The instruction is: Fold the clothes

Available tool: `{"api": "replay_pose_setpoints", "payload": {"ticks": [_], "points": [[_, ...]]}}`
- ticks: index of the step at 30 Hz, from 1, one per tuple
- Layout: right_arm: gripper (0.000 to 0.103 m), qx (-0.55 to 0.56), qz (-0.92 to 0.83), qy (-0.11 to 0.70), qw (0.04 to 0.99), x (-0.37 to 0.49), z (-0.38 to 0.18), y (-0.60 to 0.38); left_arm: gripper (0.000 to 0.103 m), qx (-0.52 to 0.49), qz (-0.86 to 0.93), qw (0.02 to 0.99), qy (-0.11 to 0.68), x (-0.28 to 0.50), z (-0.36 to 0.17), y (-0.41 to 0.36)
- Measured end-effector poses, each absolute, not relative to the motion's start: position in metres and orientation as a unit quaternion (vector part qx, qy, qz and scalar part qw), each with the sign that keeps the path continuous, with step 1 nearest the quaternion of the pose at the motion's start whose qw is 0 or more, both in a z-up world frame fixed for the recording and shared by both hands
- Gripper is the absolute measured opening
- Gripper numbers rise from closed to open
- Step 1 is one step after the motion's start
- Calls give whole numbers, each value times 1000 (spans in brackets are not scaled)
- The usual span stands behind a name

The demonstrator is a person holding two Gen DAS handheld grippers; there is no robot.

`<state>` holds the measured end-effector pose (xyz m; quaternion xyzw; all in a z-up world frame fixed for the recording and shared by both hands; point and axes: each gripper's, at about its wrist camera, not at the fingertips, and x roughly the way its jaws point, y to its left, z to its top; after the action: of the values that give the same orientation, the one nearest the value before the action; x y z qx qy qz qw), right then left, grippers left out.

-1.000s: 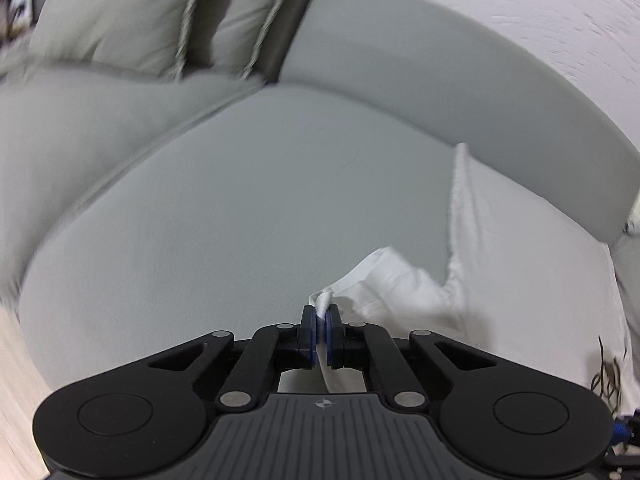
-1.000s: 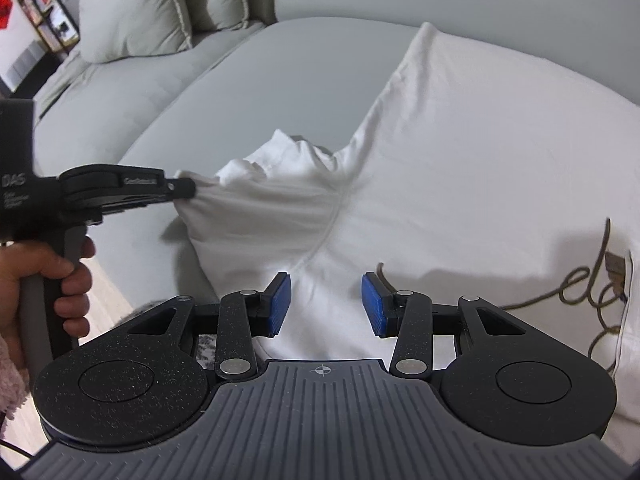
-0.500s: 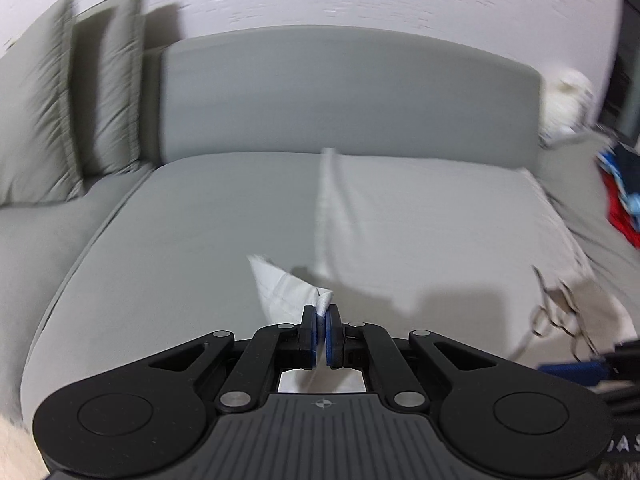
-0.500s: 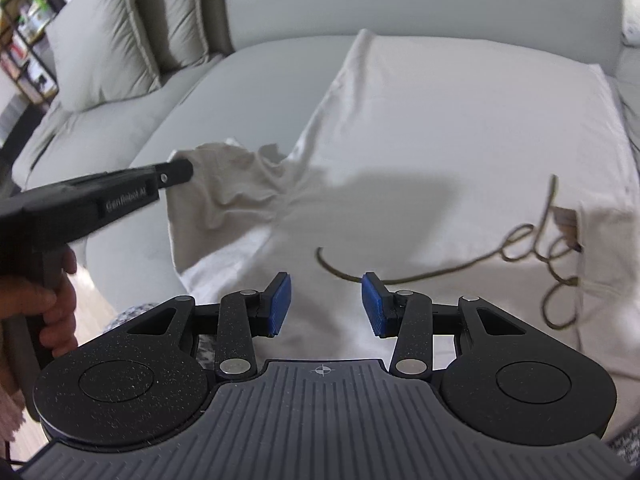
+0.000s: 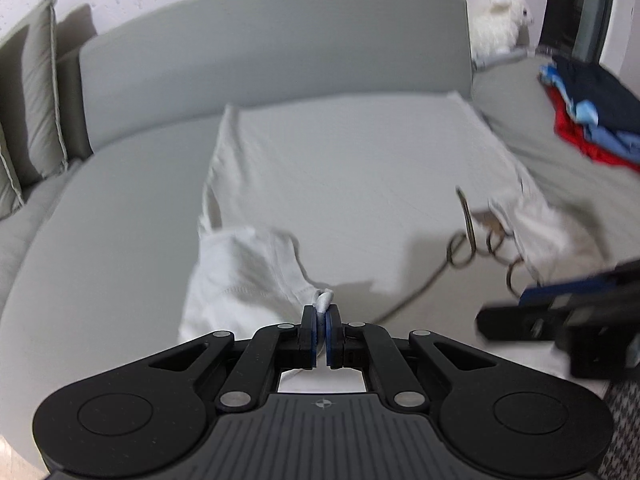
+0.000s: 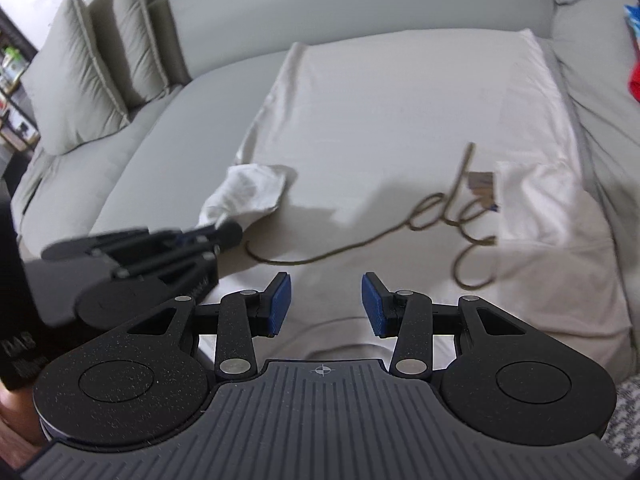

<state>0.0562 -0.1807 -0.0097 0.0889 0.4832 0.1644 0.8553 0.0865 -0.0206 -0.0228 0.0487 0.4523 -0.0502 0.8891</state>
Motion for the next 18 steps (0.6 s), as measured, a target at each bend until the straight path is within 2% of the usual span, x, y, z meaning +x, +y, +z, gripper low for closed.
{"api": "replay_pose_setpoints", "payload": {"ticks": [1,3,4,5,6,10,15,18], "points": [[46,92,162,484,855,56,-10,-184,5,43,-58,882,466,85,-28,-21],[46,99,158,485,854,56,-11,-190,27,38,-65,874,479,81,-29,-20],[46,101,158,486,854,56,-12,-191,33,38,-62,874,480,77,-26,-18],[46,102,159,487,853,56,-13,-191,43,37,-57,877,476,73,-21,-14],[46,101,161,488,852,56,-13,-190,48,36,-52,881,469,69,-16,-10],[46,97,176,493,847,59,-19,-179,47,10,-18,897,442,62,10,24],[46,98,200,503,835,65,-30,-155,27,-28,23,892,450,74,3,66],[46,95,210,508,830,70,-37,-140,21,-31,31,884,466,81,-6,75]]}}
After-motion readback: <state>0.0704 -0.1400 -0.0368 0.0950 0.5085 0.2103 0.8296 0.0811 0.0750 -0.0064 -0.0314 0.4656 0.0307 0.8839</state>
